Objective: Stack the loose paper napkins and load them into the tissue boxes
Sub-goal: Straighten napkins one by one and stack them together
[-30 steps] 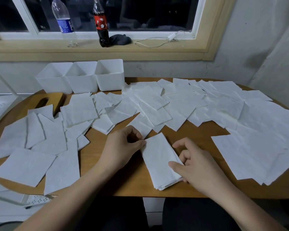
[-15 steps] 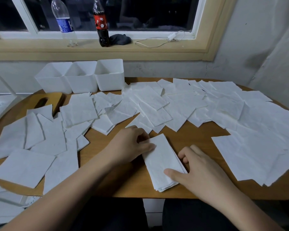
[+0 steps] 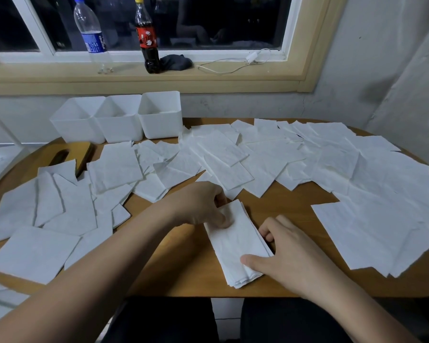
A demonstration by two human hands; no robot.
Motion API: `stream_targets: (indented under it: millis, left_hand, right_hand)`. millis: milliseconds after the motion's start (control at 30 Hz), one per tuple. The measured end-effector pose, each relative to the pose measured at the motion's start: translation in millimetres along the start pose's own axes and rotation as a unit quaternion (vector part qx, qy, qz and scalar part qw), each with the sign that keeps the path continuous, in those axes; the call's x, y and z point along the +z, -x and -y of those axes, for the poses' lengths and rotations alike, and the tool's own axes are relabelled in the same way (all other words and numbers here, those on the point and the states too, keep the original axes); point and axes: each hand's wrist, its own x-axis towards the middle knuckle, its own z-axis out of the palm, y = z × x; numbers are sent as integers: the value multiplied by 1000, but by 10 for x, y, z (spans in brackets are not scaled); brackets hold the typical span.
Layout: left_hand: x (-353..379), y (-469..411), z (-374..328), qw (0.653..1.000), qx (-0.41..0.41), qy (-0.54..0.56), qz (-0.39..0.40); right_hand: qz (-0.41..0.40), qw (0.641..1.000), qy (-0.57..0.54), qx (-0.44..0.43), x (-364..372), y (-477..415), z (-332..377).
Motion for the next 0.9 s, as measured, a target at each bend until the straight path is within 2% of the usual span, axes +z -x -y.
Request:
stream_targets:
  millis: [167,267,400,467,600,700,800,900]
  left_hand:
    - [-16,126,62,996,11,86,-17]
    - [-47,312,110,986,34,151,-56]
    - [5,590,127,951,51,261,-159]
    - [60,690,148,931,43,313,-183]
    - [161,809,209,927,21,323,-188]
    - [287,842,230,933,-2,319,-169]
    - [408,846,210,923,7,352,-155]
    - [488,822,134,908,22,390,-155]
  right_hand:
    - [-26,999,-26,-18,64,-18,-65]
    - [-51,994,-89,-27,101,-34,-112]
    - [-72,975,-208,-35,43,-39,-140]
    - [-102,960,-253,-55,-11,-40,-108]
    - [-161,936,-301,-84,-70,-43,-8]
    - [-134,925,-348,-69,11,-62,-3]
    - [-91,903,-419,-38,149,-89,13]
    - [-111,879,-464,-19,251,-117,57]
